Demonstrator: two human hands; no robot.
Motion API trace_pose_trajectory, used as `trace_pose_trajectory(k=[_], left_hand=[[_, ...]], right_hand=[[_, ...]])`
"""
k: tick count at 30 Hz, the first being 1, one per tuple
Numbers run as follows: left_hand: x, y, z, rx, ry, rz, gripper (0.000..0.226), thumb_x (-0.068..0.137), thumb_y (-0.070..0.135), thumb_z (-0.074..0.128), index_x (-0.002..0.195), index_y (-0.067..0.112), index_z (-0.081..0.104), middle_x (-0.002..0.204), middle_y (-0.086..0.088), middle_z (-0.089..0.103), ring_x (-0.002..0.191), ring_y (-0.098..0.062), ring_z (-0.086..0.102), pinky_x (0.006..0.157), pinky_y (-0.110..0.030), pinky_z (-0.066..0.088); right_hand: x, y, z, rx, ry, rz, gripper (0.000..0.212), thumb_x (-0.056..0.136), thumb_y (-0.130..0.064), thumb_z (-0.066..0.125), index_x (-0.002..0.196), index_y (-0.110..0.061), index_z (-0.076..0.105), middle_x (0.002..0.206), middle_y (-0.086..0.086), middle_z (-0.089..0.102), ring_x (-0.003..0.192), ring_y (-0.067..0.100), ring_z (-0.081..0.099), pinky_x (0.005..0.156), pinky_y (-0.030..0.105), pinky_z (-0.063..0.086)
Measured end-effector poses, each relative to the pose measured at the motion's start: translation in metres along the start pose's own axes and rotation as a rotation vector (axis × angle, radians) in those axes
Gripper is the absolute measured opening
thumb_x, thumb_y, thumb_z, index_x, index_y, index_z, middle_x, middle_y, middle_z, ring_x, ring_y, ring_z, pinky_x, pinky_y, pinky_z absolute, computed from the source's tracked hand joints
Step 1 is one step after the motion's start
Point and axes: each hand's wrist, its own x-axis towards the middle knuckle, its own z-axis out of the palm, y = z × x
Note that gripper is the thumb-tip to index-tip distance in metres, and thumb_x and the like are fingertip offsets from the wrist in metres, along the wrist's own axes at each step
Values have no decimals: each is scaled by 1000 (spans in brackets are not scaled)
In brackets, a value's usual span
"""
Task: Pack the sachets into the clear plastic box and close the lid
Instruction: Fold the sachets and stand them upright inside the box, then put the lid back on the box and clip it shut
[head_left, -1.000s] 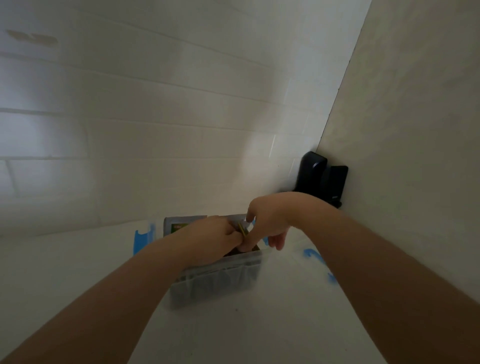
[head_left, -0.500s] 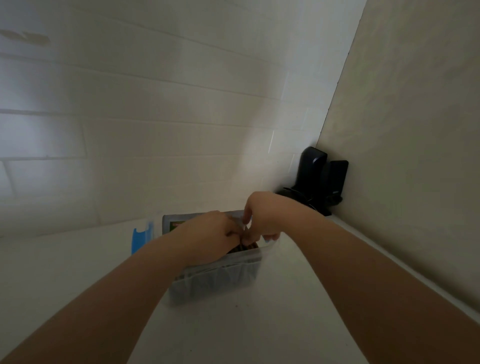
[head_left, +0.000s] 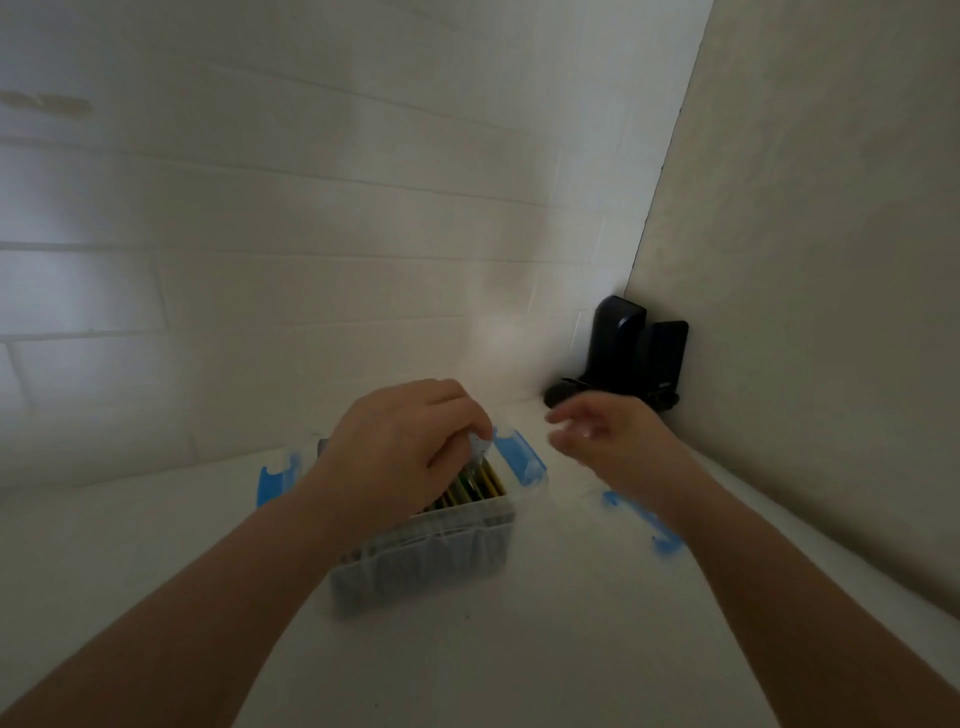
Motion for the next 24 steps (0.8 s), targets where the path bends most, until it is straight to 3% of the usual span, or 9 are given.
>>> trace_pose_trajectory(k=[4, 7, 10, 12, 15, 19, 22, 24], left_hand=[[-11, 34, -2, -54, 23, 98, 22, 75, 15, 45, 80, 22, 65, 80, 6, 67, 70, -10, 58, 63, -20, 43], [-29, 69, 28, -181, -121, 70, 24, 79, 21, 42, 89, 29, 62, 90, 11, 66, 82, -4, 58, 74, -20, 50], [-50, 90, 70, -234, -211, -28, 27, 84, 28, 42, 103, 32, 60, 109, 13, 62, 101, -4, 52, 87, -27, 47], [-60, 91, 87, -235, -170, -84, 25, 79, 30, 46, 97, 35, 63, 102, 19, 64, 96, 1, 49, 79, -17, 47], [-73, 84, 97, -262, -175, -179, 26, 85, 35, 42, 107, 41, 54, 112, 28, 50, 108, 5, 40, 85, -4, 30], [-81, 75, 98, -319, -203, -288, 36, 86, 27, 51, 105, 55, 40, 115, 42, 30, 108, 21, 33, 87, 9, 17], [-80, 73, 95, -385, -147, -347, 54, 84, 22, 56, 108, 61, 27, 123, 43, 21, 112, 18, 34, 90, 7, 20], [-80, 76, 97, -444, -124, -387, 60, 83, 24, 59, 114, 59, 21, 127, 35, 25, 115, 16, 37, 93, 1, 26]], right_hand=[[-55, 56, -13, -88, 67, 125, 9, 80, -23, 65, 82, -31, 63, 77, -4, 62, 73, 13, 58, 63, 19, 42], [-97, 84, -4, -185, 100, 187, 18, 75, -28, 72, 82, -38, 58, 93, -7, 63, 93, 15, 58, 77, 22, 38], [-114, 95, 11, -393, -18, 236, 46, 68, -54, 69, 109, -40, 54, 124, -10, 49, 122, 13, 41, 99, 27, 30], [-116, 95, 18, -482, -140, 230, 65, 65, -69, 59, 124, -47, 39, 139, -17, 33, 132, 5, 27, 108, 25, 20], [-118, 93, 11, -452, -74, 135, 49, 75, -62, 54, 120, -47, 45, 135, -20, 41, 126, 1, 35, 104, 21, 26], [-124, 87, -9, -493, 21, -15, 23, 84, -47, 50, 105, -42, 58, 117, -25, 58, 112, -2, 50, 95, 16, 34], [-132, 75, -35, -437, 124, -191, 7, 76, -37, 62, 83, -38, 64, 90, -24, 68, 87, -3, 60, 80, 13, 43], [-140, 70, -55, -230, 240, -194, 6, 70, -36, 63, 75, -34, 62, 82, -21, 67, 79, 0, 60, 70, 8, 43]])
